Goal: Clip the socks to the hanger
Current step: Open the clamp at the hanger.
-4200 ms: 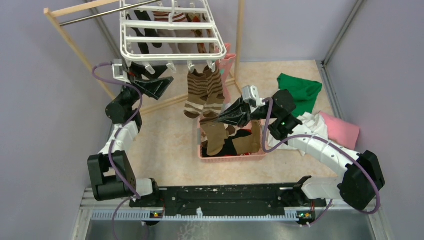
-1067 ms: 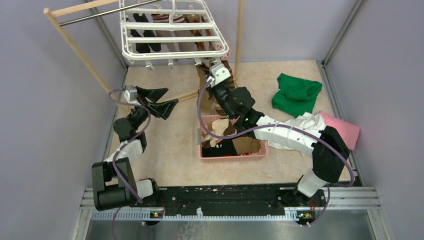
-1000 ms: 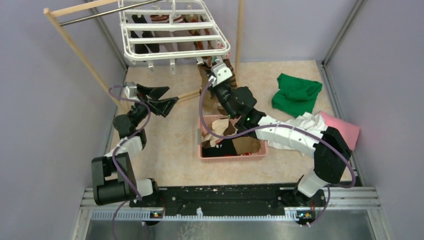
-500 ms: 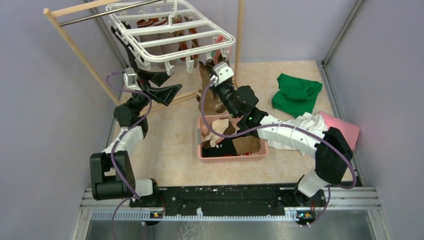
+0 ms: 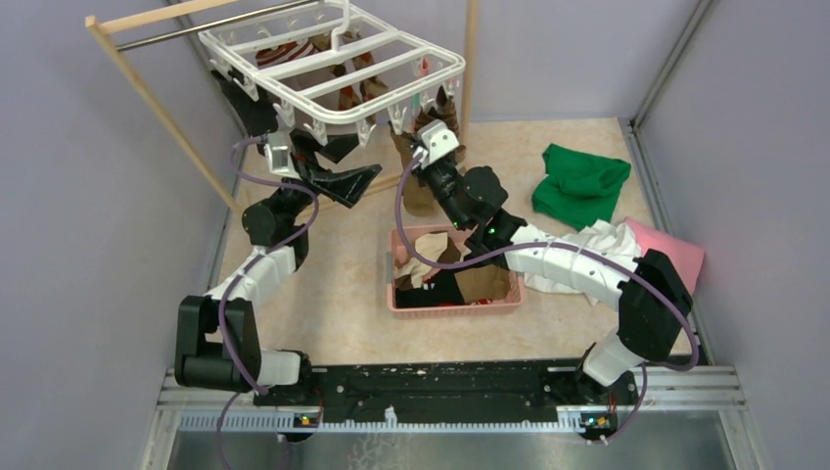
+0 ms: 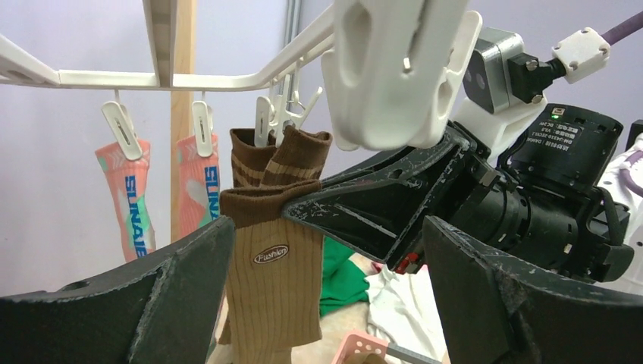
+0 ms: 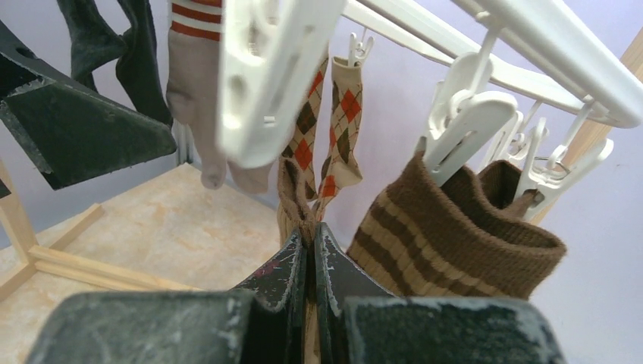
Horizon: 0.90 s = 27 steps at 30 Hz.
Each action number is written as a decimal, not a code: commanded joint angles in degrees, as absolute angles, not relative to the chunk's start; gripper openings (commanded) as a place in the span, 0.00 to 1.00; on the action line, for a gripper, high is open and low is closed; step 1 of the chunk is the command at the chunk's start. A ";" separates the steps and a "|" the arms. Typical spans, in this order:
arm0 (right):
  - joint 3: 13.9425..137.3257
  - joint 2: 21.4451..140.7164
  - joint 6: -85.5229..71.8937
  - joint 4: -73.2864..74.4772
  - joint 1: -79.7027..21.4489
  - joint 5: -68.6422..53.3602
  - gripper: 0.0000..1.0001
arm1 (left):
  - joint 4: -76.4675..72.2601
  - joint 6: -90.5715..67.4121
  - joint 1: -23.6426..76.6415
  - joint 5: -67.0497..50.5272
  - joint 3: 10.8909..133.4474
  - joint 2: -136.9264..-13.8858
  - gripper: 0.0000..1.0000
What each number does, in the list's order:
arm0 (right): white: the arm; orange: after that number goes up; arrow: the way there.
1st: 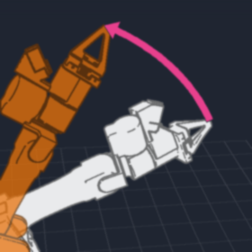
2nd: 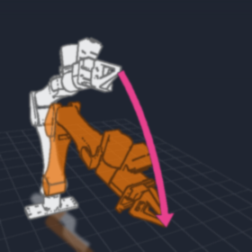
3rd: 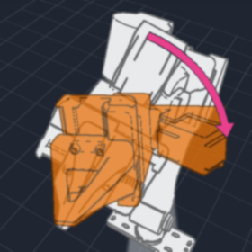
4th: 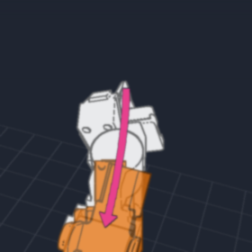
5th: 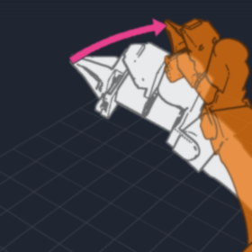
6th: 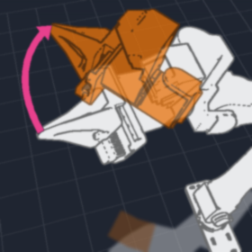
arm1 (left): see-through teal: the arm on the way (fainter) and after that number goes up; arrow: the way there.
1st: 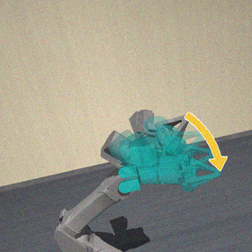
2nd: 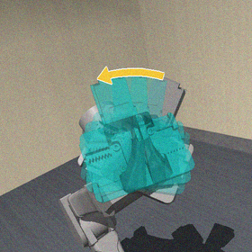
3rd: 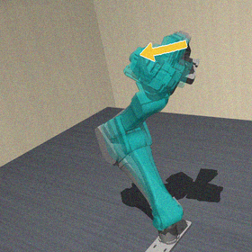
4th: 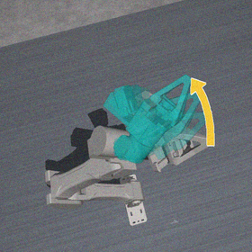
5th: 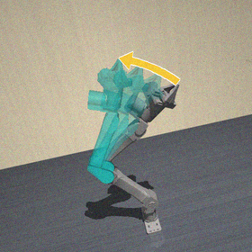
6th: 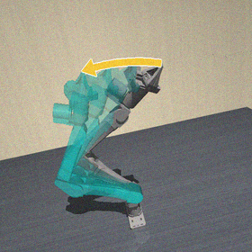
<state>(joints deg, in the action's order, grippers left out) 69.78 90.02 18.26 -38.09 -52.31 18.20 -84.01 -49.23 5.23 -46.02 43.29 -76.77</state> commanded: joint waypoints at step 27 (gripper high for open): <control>68.02 84.08 13.68 -39.92 -50.70 12.89 0.00 | -99.97 -29.58 13.85 -30.67 39.66 -73.56 0.98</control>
